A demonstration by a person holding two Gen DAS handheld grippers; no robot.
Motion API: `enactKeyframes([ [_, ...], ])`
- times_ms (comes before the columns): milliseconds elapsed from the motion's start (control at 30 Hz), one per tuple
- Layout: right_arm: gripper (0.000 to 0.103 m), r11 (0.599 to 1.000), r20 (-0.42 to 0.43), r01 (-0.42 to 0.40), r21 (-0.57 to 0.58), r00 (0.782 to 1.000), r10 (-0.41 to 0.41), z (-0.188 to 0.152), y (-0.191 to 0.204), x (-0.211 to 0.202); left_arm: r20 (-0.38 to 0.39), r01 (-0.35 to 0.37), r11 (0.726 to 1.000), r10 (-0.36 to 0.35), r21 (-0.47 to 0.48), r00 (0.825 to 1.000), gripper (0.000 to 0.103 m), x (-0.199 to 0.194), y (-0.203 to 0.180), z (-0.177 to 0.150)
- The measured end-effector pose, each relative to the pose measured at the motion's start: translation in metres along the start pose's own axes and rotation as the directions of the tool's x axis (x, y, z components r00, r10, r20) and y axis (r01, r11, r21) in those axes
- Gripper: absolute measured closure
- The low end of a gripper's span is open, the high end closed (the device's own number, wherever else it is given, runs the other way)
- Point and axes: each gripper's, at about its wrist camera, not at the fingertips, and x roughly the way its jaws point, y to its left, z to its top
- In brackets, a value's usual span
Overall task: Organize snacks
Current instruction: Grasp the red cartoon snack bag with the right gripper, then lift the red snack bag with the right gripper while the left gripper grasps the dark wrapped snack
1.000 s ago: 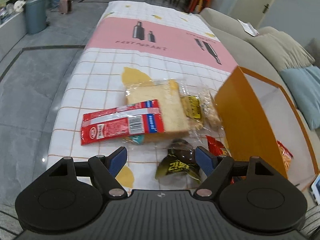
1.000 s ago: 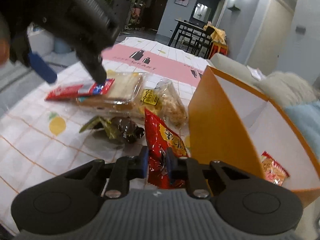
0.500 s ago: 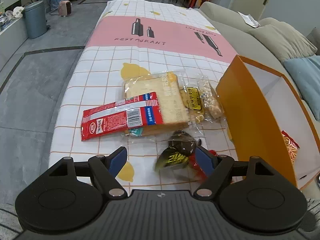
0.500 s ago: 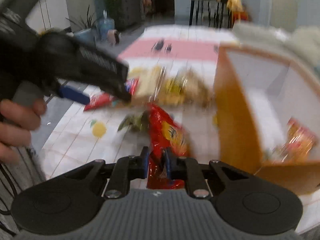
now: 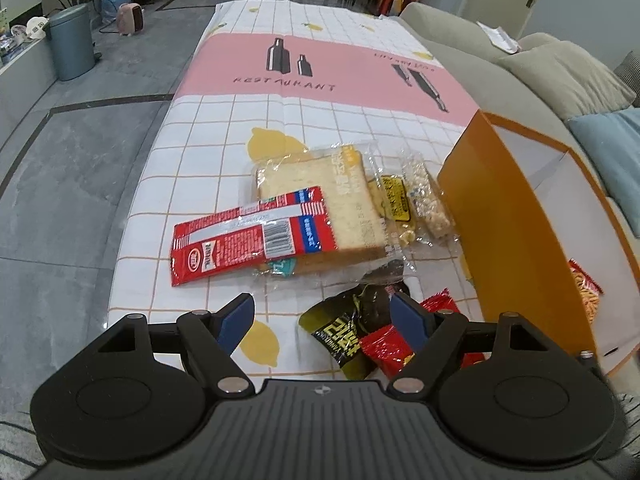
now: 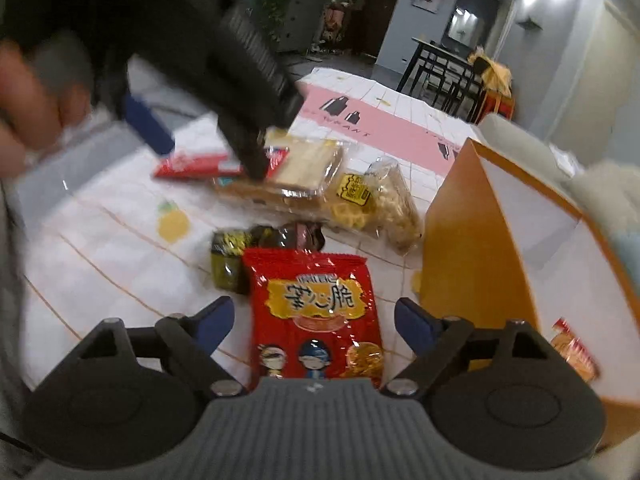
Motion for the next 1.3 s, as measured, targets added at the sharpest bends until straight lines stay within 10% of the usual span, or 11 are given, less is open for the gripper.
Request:
enactKeyframes([
  [467,0.016,0.973,-0.137,-0.078,0.219,0.985,0.109,0.008,-0.020,0.057,-0.008,-0.037,0.997,0.037,-0.060,0.999,0.012,0.005,0.009,0.003],
  [600,0.047,0.955,-0.140,-0.076,0.288,0.983,0.120,0.003,-0.033,0.051,-0.016,-0.045,0.997,0.045,-0.061,0.999,0.012,0.007,0.007,0.002],
  [967,0.061,0.937,-0.162,-0.137,0.320,0.967,0.197,-0.002,-0.037,0.031,-0.004,-0.014,1.000,0.014,0.017,1.000,0.012,0.004,-0.004,0.000],
  [1300,0.074,0.963,-0.213,-0.077,0.258,0.968,0.134,-0.004,-0.041,0.013,-0.085,0.108,0.953,-0.088,0.281,0.992,0.012,-0.005,-0.017,-0.015],
])
